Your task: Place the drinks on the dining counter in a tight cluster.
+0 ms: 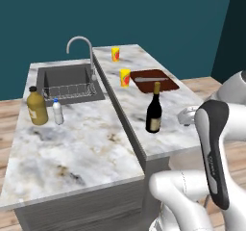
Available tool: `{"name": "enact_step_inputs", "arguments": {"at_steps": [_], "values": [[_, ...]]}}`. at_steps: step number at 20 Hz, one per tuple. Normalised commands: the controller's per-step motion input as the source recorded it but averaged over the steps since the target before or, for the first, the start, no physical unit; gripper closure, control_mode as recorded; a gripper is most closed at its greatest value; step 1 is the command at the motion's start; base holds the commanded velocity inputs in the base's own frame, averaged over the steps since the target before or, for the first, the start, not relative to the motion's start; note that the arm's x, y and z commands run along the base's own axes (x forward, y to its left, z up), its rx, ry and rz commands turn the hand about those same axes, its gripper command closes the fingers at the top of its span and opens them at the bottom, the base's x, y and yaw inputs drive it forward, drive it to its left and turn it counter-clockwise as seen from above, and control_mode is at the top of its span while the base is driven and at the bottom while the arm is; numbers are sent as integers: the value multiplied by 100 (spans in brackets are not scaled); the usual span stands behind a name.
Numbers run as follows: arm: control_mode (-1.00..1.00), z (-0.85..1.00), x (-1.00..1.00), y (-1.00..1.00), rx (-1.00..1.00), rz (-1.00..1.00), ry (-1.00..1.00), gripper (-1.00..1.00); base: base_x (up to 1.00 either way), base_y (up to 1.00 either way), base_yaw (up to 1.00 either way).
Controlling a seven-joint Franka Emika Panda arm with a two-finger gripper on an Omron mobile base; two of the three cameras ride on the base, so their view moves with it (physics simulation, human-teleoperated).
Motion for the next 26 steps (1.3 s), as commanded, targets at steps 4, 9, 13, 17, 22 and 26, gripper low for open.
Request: {"name": "enact_step_inputs", "arguments": {"at_steps": [4, 9, 13, 17, 22, 26], "values": [[-100, 0, -14, 1, 0, 0, 0, -100, 0, 0, 0], [100, 0, -21, 11, 0, 1, 0, -100, -36, 46, 1], [100, 0, 0, 0, 0, 0, 0, -100, -14, 100, -28], [100, 0, 0, 0, 0, 0, 0, -100, -2, 100, -32], [100, 0, 0, 0, 0, 0, 0, -100, 0, 100, -29], [100, 0, 0, 0, 0, 0, 0, -100, 0, 100, -29]]}}
